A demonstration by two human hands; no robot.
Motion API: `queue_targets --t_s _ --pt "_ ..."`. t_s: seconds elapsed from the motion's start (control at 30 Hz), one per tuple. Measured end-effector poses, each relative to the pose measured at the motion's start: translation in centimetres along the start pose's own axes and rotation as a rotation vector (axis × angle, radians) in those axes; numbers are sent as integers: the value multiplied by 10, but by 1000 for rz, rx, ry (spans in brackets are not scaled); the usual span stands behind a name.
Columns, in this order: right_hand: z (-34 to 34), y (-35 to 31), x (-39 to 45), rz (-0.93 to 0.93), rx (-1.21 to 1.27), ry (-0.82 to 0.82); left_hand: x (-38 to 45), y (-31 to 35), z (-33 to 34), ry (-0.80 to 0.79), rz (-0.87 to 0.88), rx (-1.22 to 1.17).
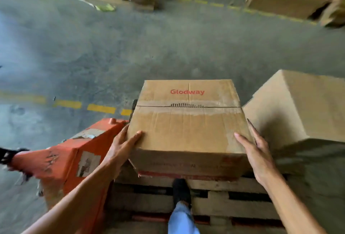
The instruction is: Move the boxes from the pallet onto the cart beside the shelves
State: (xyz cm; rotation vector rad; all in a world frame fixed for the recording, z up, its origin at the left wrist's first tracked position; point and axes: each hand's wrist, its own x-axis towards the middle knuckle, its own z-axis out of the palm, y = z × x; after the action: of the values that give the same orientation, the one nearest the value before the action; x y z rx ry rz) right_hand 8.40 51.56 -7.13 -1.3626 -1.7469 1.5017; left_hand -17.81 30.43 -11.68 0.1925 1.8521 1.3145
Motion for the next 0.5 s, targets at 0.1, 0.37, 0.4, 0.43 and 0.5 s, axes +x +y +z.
queue_targets --t_s 0.1,0.37,0.4,0.43,0.5 --pt "-6 -70 -115 -159 64 125 -96 40 -45 29 216 -57" --pt "-64 -213 -384 -451 125 445 -308 132 -107 -223 671 -173" --pt "-76 -223 -407 -472 119 469 -327 139 -104 -277 699 -192" --pt "-88 -234 -434 -498 109 499 -349 148 -100 -328 732 -210" --pt "-113 -249 -487 -528 93 567 -387 162 -85 -402 773 -245"
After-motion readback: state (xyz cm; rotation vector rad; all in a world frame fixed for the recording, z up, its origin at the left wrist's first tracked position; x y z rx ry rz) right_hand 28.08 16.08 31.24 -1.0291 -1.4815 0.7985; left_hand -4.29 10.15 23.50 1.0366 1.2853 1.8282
